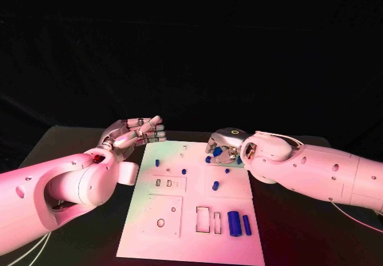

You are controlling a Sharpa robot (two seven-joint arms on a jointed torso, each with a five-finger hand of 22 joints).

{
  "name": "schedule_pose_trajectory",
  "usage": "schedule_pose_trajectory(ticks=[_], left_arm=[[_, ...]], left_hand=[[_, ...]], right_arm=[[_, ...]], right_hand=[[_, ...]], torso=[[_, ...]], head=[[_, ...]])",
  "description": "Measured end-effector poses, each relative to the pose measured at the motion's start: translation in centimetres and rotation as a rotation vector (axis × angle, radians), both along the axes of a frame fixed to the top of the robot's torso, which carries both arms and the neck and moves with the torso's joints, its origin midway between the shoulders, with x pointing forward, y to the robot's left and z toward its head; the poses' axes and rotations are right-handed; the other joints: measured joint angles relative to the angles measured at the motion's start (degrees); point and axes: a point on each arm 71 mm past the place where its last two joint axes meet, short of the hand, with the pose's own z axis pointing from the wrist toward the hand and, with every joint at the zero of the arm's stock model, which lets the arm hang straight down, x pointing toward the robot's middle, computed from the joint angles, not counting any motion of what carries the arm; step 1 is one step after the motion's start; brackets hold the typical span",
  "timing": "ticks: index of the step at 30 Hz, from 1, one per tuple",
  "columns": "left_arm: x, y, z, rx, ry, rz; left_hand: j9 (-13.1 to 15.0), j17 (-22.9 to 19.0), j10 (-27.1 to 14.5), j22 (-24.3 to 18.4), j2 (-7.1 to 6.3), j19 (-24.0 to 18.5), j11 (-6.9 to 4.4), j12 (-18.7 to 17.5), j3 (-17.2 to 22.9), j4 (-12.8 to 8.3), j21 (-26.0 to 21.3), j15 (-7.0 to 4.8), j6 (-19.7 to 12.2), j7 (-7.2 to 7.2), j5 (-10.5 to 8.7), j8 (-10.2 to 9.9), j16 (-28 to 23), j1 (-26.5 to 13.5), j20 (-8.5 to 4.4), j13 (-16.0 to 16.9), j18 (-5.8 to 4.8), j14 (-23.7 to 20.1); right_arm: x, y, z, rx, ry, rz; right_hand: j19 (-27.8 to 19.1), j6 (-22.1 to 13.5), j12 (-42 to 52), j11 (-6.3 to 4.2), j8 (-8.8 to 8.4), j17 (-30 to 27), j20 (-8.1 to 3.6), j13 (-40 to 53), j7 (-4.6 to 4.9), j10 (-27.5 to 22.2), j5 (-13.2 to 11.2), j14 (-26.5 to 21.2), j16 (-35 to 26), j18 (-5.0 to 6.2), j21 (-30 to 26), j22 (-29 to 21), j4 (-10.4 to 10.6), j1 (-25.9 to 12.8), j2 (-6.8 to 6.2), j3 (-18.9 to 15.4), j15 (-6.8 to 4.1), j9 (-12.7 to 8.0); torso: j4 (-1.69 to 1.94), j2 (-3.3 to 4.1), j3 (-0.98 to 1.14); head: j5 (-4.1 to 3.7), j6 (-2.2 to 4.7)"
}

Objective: Assemble the parts on the task board

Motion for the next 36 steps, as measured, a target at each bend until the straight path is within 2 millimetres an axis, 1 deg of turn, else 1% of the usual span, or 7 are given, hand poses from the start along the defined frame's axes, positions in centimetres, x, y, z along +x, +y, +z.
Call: schedule_pose_trajectory(ticks=[6, 8, 14, 20, 23, 28, 36], left_arm=[[-0.05, -0.02, 0.1, -0.001, -0.001, -0.003], [-0.07, -0.02, 0.15, -0.001, -0.002, -0.003], [-0.07, 0.02, 0.27, -0.001, -0.004, -0.004], [-0.06, 0.03, 0.34, -0.001, -0.005, -0.004], [-0.05, 0.06, 0.37, -0.001, -0.005, -0.004], [-0.05, 0.11, 0.39, -0.001, -0.005, -0.004], [-0.06, 0.13, 0.41, -0.001, -0.004, -0.006]], left_hand=[[0.0, 0.0, 0.0, 0.0, 0.0, 0.19, 0.0, -0.38, 0.0, 0.0, 0.22, 0.0, 0.0, 0.0, 0.0, -0.22, -0.27, 0.0, -0.19, 0.0, -0.01, 0.0], [-0.05, 0.0, 0.0, -0.01, 0.0, 0.19, 0.0, -0.38, 0.0, 0.0, 0.22, 0.0, 0.0, 0.0, 0.0, -0.22, -0.27, 0.0, -0.19, -0.04, -0.01, 0.0], [-0.05, 0.0, 0.0, -0.01, 0.0, 0.19, 0.0, -0.38, -0.16, -0.16, 0.22, 0.0, 0.0, 0.0, 0.0, -0.22, -0.49, 0.0, -0.19, -0.05, -0.01, 0.0], [-0.05, -0.01, 0.0, -0.01, 0.0, 0.19, 0.0, -0.38, -0.16, -0.16, 0.22, 0.0, 0.0, 0.0, 0.0, -0.22, -0.49, 0.0, -0.19, -0.05, -0.01, 0.0], [-0.05, -0.01, -0.01, -0.01, 0.0, 0.19, 0.0, -0.38, -0.16, -0.16, 0.22, 0.0, 0.0, 0.0, 0.0, -0.22, -0.49, 0.0, -0.19, -0.04, -0.01, 0.0], [-0.05, -0.01, 0.0, -0.01, 0.0, 0.19, 0.0, -0.38, -0.16, -0.16, 0.22, 0.0, 0.0, 0.0, 0.0, -0.22, -0.49, 0.0, -0.19, -0.04, -0.02, 0.0], [-0.04, -0.01, 0.0, 0.02, 0.0, 0.19, 0.0, -0.62, -0.16, -0.16, 0.22, 0.2, 0.0, 0.0, 0.0, -0.52, -0.49, 0.0, -0.19, -0.04, -0.01, -0.2]], right_arm=[[0.19, 0.23, -0.17, -0.012, 0.004, -0.001], [0.18, 0.33, -0.23, -0.015, 0.006, 0.001], [0.18, 0.53, -0.41, -0.023, 0.014, 0.005], [0.27, 0.47, -0.48, -0.029, 0.018, 0.003], [0.29, 0.45, -0.51, -0.032, 0.02, 0.003], [0.29, 0.46, -0.55, -0.036, 0.024, 0.004], [0.43, 0.54, -0.46, -0.041, 0.021, 0.003]], right_hand=[[1.12, 0.0, 0.05, 0.0, 0.0, 3.45, -0.08, 0.0, 0.0, 0.01, 0.0, 0.0, 3.74, -0.08, 2.49, 3.49, 0.03, 0.29, 0.29, 1.02, 0.0, 0.05], [1.97, 0.0, 0.25, 0.09, 0.0, 4.75, -0.04, -0.08, 0.0, 0.4, 0.0, 0.0, 5.06, -0.92, 3.39, 4.86, 0.12, 0.29, 0.29, 1.58, 0.0, 0.05], [2.81, 0.0, 0.25, -0.03, 0.0, 7.56, 0.0, -0.38, 0.0, 1.08, 0.0, 0.0, 7.99, -0.91, 5.38, 7.87, 0.2, 0.28, 0.29, 2.63, 0.0, 0.07], [3.42, 0.46, 0.25, -0.07, 0.0, 9.22, 0.2, -0.56, 0.45, 1.6, 0.0, 0.0, 9.82, -0.92, 6.32, 9.53, 0.43, 0.28, 0.29, 3.31, 0.0, 0.22], [3.83, 1.1, 0.25, -0.1, 0.0, 10.0, 0.02, -0.64, 0.37, 2.22, 0.0, 0.0, 10.61, -1.79, 7.07, 10.38, 0.49, 0.28, 0.29, 3.89, 0.01, 0.36], [4.76, 2.06, 0.25, -0.52, 0.27, 11.45, -0.11, -0.65, -0.19, 3.61, -0.5, 0.0, 12.14, -1.78, 8.56, 12.64, 0.42, 0.75, 0.76, 5.23, 0.0, 0.58], [4.75, 2.3, 0.25, -0.51, 0.28, 11.8, -0.11, -0.67, -0.03, 4.03, -0.94, 0.0, 12.48, -1.79, 8.92, 13.42, 0.35, 0.88, 0.9, 5.92, 0.0, 0.66]], torso=[[0.02, 0.26, 0.0], [0.03, 0.34, 0.0], [0.05, 0.49, -0.01], [0.08, 0.59, -0.04], [0.09, 0.65, -0.03], [0.11, 0.75, -0.06], [0.15, 0.89, -0.08]], head=[[0.12, -0.01], [0.13, -0.1], [0.05, -0.29], [-0.1, -0.35], [-0.14, -0.35], [-0.04, -0.35], [0.02, -0.41]])
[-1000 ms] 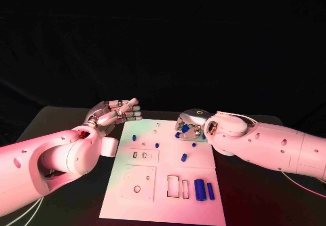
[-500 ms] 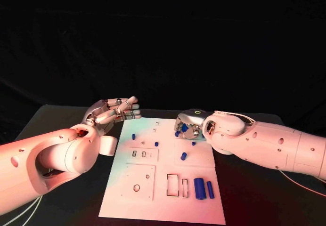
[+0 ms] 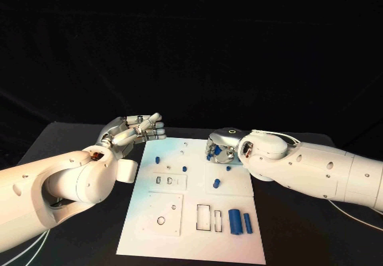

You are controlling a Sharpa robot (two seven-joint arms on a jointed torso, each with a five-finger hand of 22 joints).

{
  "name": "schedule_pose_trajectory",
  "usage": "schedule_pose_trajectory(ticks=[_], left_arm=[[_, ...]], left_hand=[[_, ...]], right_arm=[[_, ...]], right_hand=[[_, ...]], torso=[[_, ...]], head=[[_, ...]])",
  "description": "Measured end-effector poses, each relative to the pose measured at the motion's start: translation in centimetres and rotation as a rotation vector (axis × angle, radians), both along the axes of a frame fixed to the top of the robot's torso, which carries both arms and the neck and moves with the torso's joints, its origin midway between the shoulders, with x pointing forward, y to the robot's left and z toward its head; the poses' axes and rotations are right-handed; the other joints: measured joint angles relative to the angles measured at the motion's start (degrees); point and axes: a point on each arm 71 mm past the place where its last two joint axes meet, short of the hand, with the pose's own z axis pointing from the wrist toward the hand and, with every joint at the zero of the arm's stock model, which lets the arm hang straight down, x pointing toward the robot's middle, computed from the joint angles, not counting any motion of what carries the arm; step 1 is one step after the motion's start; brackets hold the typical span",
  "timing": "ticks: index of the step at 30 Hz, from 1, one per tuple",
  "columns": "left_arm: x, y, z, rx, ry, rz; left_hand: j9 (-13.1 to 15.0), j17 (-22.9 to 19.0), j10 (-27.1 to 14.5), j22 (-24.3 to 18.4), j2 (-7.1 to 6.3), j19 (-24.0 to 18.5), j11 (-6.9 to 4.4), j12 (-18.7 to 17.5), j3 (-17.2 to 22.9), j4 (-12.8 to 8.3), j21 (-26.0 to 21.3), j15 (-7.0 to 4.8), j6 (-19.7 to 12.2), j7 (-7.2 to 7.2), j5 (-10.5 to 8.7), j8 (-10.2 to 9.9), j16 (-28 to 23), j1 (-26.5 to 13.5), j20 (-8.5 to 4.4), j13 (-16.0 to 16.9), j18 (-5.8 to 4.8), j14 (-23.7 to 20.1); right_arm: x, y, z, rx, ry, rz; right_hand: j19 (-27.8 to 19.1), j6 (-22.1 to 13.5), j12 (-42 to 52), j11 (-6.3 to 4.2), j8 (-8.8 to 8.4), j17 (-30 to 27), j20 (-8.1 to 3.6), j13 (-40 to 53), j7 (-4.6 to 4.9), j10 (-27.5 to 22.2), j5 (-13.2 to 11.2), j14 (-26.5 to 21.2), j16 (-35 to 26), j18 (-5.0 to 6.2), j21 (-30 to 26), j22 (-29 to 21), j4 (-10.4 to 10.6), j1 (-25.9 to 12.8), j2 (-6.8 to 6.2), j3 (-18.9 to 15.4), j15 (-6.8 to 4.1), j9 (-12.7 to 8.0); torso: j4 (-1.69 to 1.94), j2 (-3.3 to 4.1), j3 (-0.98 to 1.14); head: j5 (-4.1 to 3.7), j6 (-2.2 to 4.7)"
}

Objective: Assemble the parts on the task board

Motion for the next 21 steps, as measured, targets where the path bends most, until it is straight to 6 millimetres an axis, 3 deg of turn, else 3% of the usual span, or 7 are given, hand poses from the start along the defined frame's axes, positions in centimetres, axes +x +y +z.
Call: schedule_pose_trajectory(ticks=[17, 18, 21], left_arm=[[0.02, 0.08, 0.06, 0.001, 0.001, -0.001], [0.03, 0.09, 0.05, 0.001, 0.002, -0.001], [0.05, 0.13, 0.05, 0.001, 0.002, 0.0]], left_hand=[[0.0, 0.0, -0.21, 0.01, 0.0, 0.0, 0.2, 0.0, 0.0, 0.0, 0.0, 0.0, 0.0, 0.0, 0.0, 0.0, -0.23, 0.0, 0.0, 0.0, -0.01, 0.0], [0.0, 0.0, -0.21, 0.01, 0.0, 0.0, 0.2, 0.0, 0.0, 0.0, 0.0, 0.0, 0.0, 0.0, 0.0, 0.0, -0.23, 0.0, 0.0, 0.0, 0.0, 0.0], [0.0, 0.0, -0.21, 0.01, 0.0, 0.0, 0.2, 0.0, 0.0, 0.0, 0.0, 0.0, 0.0, 0.0, 0.0, 0.0, -0.23, 0.0, 0.0, 0.0, 0.0, 0.0]], right_arm=[[-0.11, 0.26, 0.06, 0.007, -0.012, 0.003], [-0.22, 0.29, 0.07, 0.011, -0.014, 0.005], [-0.47, 0.44, 0.31, 0.028, -0.029, 0.008]], right_hand=[[0.82, 0.99, -0.16, -0.31, -0.11, 1.22, -0.19, -0.23, -0.37, 1.12, -0.28, 0.0, 1.66, 0.0, 1.38, 1.96, 0.36, -0.01, -0.01, 1.54, 0.0, 0.37], [1.11, 0.99, -0.16, -0.31, -0.11, 1.33, -0.25, -0.23, -0.37, 1.12, -0.04, 0.0, 1.79, -0.53, 1.55, 2.21, 0.4, -0.01, -0.01, 1.69, 0.0, 0.46], [1.23, 1.2, -0.16, -0.52, -0.12, 1.49, -0.2, -0.23, -0.58, 1.33, 0.15, 0.0, 1.79, -0.66, 1.77, 2.74, 0.44, -0.01, -0.01, 1.73, 0.0, 0.48]], torso=[[-0.01, 0.15, -0.07], [-0.01, 0.15, -0.07], [-0.01, 0.14, -0.06]], head=[[-0.02, -0.02], [0.0, 0.01], [0.07, 0.18]])
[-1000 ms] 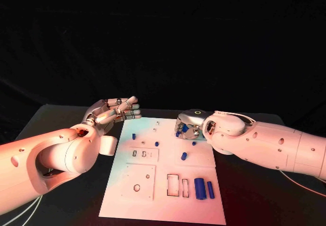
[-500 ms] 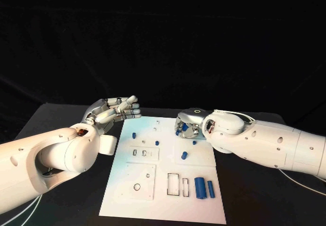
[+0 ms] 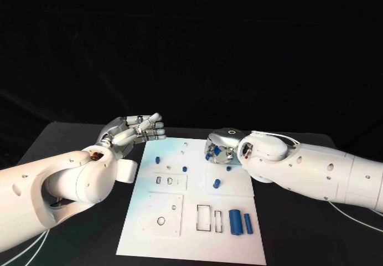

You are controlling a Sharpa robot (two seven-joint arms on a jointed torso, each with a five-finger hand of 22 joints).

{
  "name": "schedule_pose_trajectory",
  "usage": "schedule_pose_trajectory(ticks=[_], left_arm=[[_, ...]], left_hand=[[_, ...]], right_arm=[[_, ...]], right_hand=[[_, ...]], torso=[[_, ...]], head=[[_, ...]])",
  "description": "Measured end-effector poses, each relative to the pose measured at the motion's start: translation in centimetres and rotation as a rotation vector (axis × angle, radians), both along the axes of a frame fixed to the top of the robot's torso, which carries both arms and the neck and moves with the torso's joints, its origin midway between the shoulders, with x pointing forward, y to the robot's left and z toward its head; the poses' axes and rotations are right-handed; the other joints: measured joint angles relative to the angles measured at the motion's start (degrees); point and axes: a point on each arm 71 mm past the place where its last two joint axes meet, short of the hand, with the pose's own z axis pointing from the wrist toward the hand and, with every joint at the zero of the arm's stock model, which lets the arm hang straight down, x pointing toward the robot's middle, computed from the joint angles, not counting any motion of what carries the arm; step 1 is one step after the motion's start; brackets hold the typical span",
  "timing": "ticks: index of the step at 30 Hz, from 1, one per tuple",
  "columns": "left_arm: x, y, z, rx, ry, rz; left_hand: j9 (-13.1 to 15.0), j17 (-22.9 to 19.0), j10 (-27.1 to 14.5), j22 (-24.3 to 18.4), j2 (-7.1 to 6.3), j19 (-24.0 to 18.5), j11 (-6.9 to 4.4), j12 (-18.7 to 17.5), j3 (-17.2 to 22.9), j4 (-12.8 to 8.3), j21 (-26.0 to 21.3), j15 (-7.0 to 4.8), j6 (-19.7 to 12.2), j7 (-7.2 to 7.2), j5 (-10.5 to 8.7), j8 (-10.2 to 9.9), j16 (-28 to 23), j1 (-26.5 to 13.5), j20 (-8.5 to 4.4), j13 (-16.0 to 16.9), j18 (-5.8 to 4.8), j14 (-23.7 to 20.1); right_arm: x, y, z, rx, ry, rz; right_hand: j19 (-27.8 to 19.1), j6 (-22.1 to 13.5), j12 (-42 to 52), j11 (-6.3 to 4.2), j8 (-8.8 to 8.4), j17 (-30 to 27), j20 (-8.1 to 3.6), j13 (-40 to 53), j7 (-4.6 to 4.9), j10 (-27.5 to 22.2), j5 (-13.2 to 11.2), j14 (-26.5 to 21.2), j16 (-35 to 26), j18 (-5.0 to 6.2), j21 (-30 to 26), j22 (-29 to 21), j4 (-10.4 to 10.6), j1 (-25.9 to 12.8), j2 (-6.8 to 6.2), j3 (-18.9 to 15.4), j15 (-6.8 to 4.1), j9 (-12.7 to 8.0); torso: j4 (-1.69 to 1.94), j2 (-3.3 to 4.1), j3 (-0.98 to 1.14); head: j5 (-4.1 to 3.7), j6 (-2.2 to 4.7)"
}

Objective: Assemble the parts on the task board

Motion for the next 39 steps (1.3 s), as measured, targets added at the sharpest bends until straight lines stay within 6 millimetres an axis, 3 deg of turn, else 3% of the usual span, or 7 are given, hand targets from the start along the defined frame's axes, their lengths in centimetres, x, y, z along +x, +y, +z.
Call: schedule_pose_trajectory(ticks=[6, 14, 24, 33, 39], left_arm=[[0.1, 0.1, 0.0, 0.001, 0.001, 0.002], [0.1, 0.1, 0.0, 0.001, 0.001, 0.002], [0.1, 0.0, 0.0, 0.0, 0.002, -0.002], [0.1, -0.1, 0.0, 0.0, 0.0, -0.003], [0.2, 0.0, 0.2, 0.0, -0.004, -0.003]], left_hand=[[0.0, 0.0, 0.0, 0.0, 0.0, 0.0, 0.0, 0.0, 0.0, 0.0, 0.0, 0.0, 0.0, 0.0, 0.0, 0.0, 0.0, 0.0, 0.0, 0.0, 0.0, 0.0], [0.0, 0.0, 0.0, -0.01, 0.0, 0.0, 0.0, 0.0, 0.0, 0.0, 0.0, 0.0, 0.0, 0.0, 0.0, 0.0, 0.0, 0.0, 0.0, 0.0, 0.0, 0.0], [0.0, 0.0, 0.0, -0.01, 0.0, 0.0, 0.0, 0.0, 0.0, 0.0, 0.0, 0.0, 0.0, 0.0, 0.0, 0.0, 0.0, 0.0, 0.0, 0.0, -0.01, 0.0], [0.0, -0.01, 0.0, -0.01, 0.0, 0.0, 0.0, 0.0, 0.0, 0.0, 0.0, 0.0, 0.0, 0.0, 0.0, 0.0, 0.0, 0.0, 0.0, 0.0, -0.01, 0.0], [0.0, -0.01, 0.0, -0.01, 0.0, 0.0, 0.0, 0.0, 0.0, 0.0, 0.0, 0.0, 0.0, 0.0, 0.0, 0.0, 0.0, 0.0, 0.0, 0.0, -0.01, 0.0]], right_arm=[[0.4, 1.1, 1.2, 0.053, -0.065, -0.008], [1.3, 2.3, 1.8, 0.104, -0.131, -0.044], [2.0, 4.2, 2.0, 0.137, -0.168, -0.055], [2.4, 5.1, 1.9, 0.145, -0.175, -0.056], [2.5, 5.4, 1.8, 0.144, -0.172, -0.055]], right_hand=[[0.41, 0.53, -0.01, -0.2, 0.29, 0.34, 0.0, 0.0, -0.12, 0.61, 1.56, 0.22, 0.69, -0.23, 0.66, 1.01, 0.39, -0.31, -0.31, 0.73, -0.21, 0.14], [0.61, 0.53, -0.1, -0.19, 0.29, 0.41, -0.2, -0.01, -0.12, 0.6, 1.61, 0.21, 0.68, -0.23, 0.9, 1.53, 0.35, -0.31, -0.32, 0.78, -0.21, 0.25], [0.61, 0.52, -0.11, -0.04, 0.29, 0.4, -0.21, -0.01, -0.12, 0.76, 1.64, 0.21, 0.91, -0.23, 0.9, 1.54, 0.53, -0.61, -0.62, 0.97, -0.21, 0.31], [0.6, 0.51, -0.11, -0.04, 0.23, 0.47, -0.2, -0.02, -0.12, 0.75, 1.64, 0.21, 0.91, -0.23, 0.9, 1.65, 0.67, -0.61, -0.62, 1.1, -0.21, 0.29], [0.6, 0.51, -0.1, -0.04, 0.22, 0.46, -0.2, -0.02, -0.12, 0.75, 1.41, 0.21, 0.92, -0.23, 0.9, 1.65, 0.9, -0.91, -0.92, 1.34, -0.21, 0.26]], torso=[[-0.02, -0.01, -0.04], [0.13, 0.13, -0.04], [0.27, 0.32, -0.06], [0.65, 0.61, -0.18], [0.71, 0.75, -0.24]], head=[[0.14, 0.57], [-0.16, 1.03], [-0.08, 0.9], [-0.06, 0.86], [-0.02, 0.76]])
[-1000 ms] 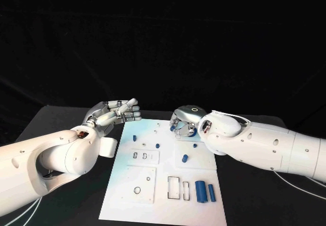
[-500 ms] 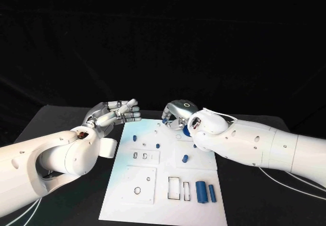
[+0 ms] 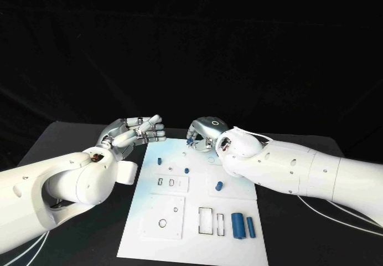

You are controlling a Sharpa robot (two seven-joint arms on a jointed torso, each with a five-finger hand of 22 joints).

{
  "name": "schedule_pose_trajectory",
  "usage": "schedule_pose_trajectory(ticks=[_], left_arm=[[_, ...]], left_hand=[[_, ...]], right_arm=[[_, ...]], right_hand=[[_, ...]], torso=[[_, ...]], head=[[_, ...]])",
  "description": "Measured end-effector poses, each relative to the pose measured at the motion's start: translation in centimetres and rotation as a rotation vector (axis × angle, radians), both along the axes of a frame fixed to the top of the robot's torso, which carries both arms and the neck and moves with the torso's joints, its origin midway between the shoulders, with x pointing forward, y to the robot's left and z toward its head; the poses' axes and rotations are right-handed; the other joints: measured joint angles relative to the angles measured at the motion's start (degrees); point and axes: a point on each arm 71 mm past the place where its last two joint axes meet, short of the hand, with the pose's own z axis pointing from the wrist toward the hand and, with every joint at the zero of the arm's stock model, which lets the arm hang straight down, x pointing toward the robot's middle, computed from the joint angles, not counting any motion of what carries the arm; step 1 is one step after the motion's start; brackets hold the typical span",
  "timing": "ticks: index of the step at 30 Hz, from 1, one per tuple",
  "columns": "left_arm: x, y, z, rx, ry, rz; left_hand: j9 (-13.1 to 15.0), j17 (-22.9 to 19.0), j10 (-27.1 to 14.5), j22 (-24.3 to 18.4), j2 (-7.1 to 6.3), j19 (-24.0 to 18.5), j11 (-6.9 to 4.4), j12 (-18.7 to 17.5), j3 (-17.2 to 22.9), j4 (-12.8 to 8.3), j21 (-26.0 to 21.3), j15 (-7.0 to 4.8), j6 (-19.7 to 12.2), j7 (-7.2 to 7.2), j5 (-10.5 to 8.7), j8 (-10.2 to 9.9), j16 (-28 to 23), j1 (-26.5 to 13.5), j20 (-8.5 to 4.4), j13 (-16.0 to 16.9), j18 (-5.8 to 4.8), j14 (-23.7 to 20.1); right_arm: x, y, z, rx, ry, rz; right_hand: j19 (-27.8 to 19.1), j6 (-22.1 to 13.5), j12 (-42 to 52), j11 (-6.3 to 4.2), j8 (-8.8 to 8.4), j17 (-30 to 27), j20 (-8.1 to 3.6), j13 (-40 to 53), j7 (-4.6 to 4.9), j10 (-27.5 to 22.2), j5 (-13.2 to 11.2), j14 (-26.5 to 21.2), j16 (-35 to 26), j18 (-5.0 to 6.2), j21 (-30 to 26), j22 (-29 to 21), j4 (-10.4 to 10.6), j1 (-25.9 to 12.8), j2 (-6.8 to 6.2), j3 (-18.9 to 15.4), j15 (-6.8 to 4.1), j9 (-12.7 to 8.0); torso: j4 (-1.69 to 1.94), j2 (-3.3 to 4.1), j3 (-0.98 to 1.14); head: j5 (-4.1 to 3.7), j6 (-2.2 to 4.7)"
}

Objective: Assemble the parts on the task board

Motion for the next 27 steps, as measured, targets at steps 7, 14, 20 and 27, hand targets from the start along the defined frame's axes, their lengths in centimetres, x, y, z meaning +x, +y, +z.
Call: schedule_pose_trajectory(ticks=[7, 14, 20, 27], left_arm=[[0.04, 0.0, 0.16, 0.0, -0.003, 0.0], [0.06, 0.01, 0.23, 0.0, -0.005, 0.0], [0.07, 0.02, 0.29, 0.0, -0.006, 0.0], [0.09, 0.03, 0.32, 0.0, -0.007, 0.0]], left_hand=[[0.0, 0.0, 0.0, 0.0, 0.0, 0.0, 0.0, 0.0, 0.0, 0.0, 0.0, 0.0, 0.0, 0.0, 0.0, 0.0, 0.0, 0.0, 0.0, 0.0, 0.0, 0.0], [0.0, 0.0, 0.0, 0.0, 0.0, 0.0, 0.0, 0.0, 0.0, 0.0, 0.0, 0.0, 0.0, 0.0, 0.0, 0.0, 0.0, 0.0, 0.0, 0.0, 0.0, 0.0], [0.0, 0.07, 0.0, 0.0, 0.25, 0.0, 0.0, -0.27, 0.0, 0.0, 0.0, 0.0, 0.0, 0.0, 0.0, 0.0, 0.0, 0.25, 0.0, 0.0, 0.0, 0.0], [0.0, 0.07, 0.0, -0.01, 0.3, 0.0, 0.0, -0.27, 0.0, 0.0, 0.0, 0.0, 0.0, 0.0, 0.0, 0.0, 0.0, 0.3, 0.0, 0.0, 0.0, 0.0]], right_arm=[[0.22, 0.22, -0.25, -0.006, 0.012, -0.004], [0.3, 0.32, -0.47, -0.017, 0.027, -0.005], [0.28, 0.43, -0.54, -0.024, 0.036, -0.003], [0.37, 0.62, -0.55, -0.026, 0.038, -0.004]], right_hand=[[0.0, -0.01, 0.0, 0.0, -0.01, -0.01, 0.0, 0.0, 0.0, 0.0, -0.01, 0.0, 0.2, 0.0, 0.0, -0.01, 0.0, 0.0, 0.0, 0.0, 0.0, 0.04], [0.0, -0.01, 0.0, 0.0, -0.12, 0.04, 0.0, 0.0, 0.0, 0.0, -0.23, 0.0, 0.19, 0.0, 0.0, -0.01, 0.0, 0.0, 0.0, 0.0, 0.0, 0.06], [0.0, -0.02, 0.03, 0.0, -0.22, 0.04, 0.0, -0.04, 0.0, 0.0, -0.24, 0.0, 0.18, 0.0, 0.0, -0.02, 0.0, -0.3, -0.3, 0.0, 0.0, 0.06], [-0.4, -3.48, 0.03, 0.98, -0.87, -0.61, 0.4, -0.32, 1.19, -1.75, -1.93, -0.03, 0.18, 0.0, -0.27, -0.88, 1.05, -1.32, -1.31, 0.24, 0.03, -0.49]], torso=[[0.02, 0.03, -0.01], [0.06, 0.05, -0.04], [-0.01, 0.07, -0.05], [0.05, 0.1, -0.08]], head=[[0.13, -0.15], [0.16, -0.25], [0.29, -0.36], [0.36, -0.36]])
